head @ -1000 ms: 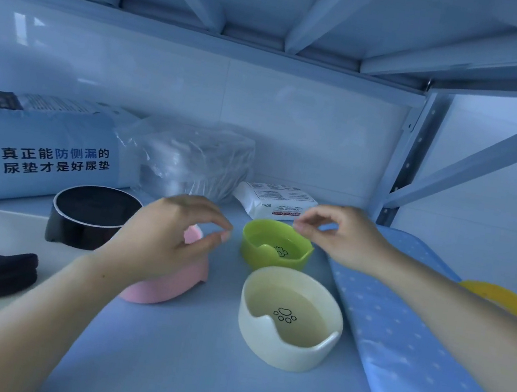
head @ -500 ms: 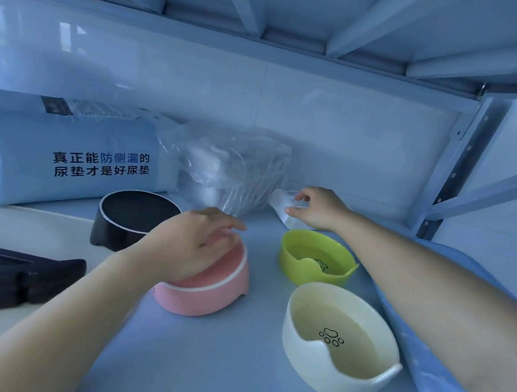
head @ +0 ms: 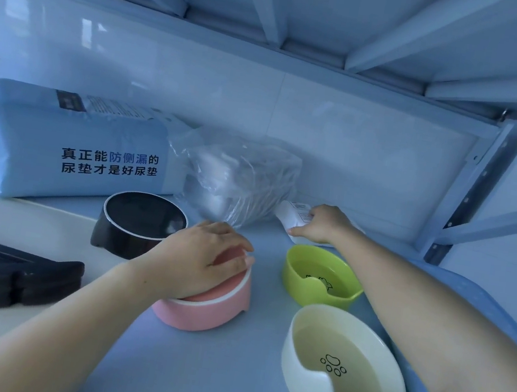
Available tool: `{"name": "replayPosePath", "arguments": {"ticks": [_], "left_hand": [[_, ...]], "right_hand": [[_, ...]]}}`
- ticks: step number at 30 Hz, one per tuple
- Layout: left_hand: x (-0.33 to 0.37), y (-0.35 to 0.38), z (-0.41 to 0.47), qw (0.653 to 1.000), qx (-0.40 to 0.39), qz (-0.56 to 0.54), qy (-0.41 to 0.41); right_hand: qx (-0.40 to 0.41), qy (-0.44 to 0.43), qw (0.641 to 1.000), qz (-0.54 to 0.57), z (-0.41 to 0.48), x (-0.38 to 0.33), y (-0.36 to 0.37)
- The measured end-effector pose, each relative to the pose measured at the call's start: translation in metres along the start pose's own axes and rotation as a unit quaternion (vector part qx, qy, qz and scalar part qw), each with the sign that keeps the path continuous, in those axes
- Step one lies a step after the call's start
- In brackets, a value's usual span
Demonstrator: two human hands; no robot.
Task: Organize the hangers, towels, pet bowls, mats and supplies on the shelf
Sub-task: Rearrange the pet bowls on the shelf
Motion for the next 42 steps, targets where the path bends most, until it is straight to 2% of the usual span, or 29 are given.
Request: {"name": "replayPosePath", "arguments": {"ticks": [8,16,23,32,37,42], "left_hand": [[-0.001,0.001,-0.001,1.0,0.004,0.013,0.011],[0.001,0.0,-0.001,1.0,0.006,0.009,0.016],[0.001,0.0,0.0,1.0,0.004,0.009,0.011],[0.002,0.0,0.0,1.0,0.005,0.01,0.014],[0.001,0.0,0.0,1.0,0.003,0.016,0.018],[0.002,0.0,0.0,1.0,-0.002,0.024,0.017]], "right_hand": [[-0.002,-0.016,0.998,0.058,-0.008,0.01,0.003],[-0.068,-0.012,0.993,0.09,-0.011,0.039,0.001],[-0.009,-0.013,0.997,0.08,-0.004,0.031,0.006],[0.072,-0.028,0.978,0.194,-0.002,0.046,-0.012],[0.083,-0.058,0.968,0.231,-0.009,0.046,-0.028],[0.026,-0.043,0.942,0.332,-0.01,0.05,-0.045]]}}
Point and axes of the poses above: each hand's wrist, its own z-axis towards the middle knuckle, its own y-axis out of the palm, x = y × z, the point moved 6 cm from there along z, towards the middle knuckle, and after that the axes turned 4 degrees about -x, right-handed, at the moved point
